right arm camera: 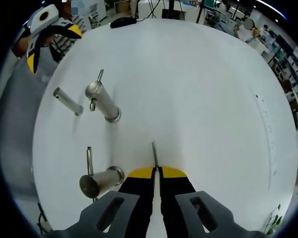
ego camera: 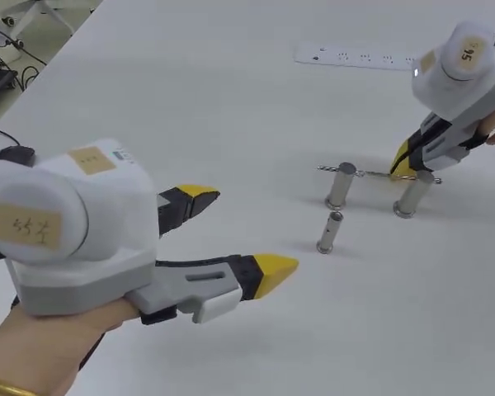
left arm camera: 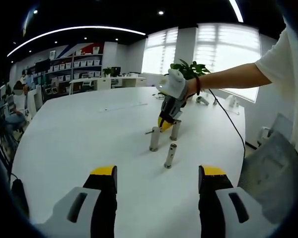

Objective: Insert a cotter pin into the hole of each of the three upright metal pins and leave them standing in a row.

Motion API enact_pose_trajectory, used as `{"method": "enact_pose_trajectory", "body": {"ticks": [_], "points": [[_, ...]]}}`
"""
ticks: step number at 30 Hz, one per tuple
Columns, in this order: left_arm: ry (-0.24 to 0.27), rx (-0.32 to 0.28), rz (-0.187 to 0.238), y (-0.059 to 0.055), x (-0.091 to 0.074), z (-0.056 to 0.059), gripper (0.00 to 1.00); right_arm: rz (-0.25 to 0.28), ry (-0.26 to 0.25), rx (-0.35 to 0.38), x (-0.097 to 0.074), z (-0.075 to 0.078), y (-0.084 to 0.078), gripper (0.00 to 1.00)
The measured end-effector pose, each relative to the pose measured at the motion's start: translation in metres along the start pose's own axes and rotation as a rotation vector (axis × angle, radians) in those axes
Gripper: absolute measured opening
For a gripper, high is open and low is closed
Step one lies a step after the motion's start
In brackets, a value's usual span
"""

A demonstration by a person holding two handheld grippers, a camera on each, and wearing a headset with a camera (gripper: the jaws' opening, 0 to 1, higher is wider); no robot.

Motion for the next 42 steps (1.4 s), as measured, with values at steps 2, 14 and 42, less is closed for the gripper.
{"method": "enact_pose_trajectory", "body": {"ticks": [2, 14, 42], "points": [[0.000, 0.002, 0.001, 0.001, 0.000, 0.000, 0.65, 0.001, -0.005, -0.002, 0.000, 0.001, 0.000, 0.04], [-0.002, -0.009, 0.015, 0.007, 0.000, -0.003, 0.62, 0.053, -0.096, -0.026, -0.020, 0.009, 0.007, 0.04], [-0.084, -0.089, 0.061, 0.034, 0.012, -0.008, 0.41, 0.244, -0.191, -0.228, -0.077, -0.076, 0.061, 0.04]]}}
Point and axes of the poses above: the centre of the closed fingertips' face, and the gripper's own axes: x roughly forward along the fingers, z roughly to its right, y roughly out of its top, the point moved 9 cm from there along -x, roughly backward along the fingers, and after that the axes turned 8 degrees about x, right-handed, at the moved point
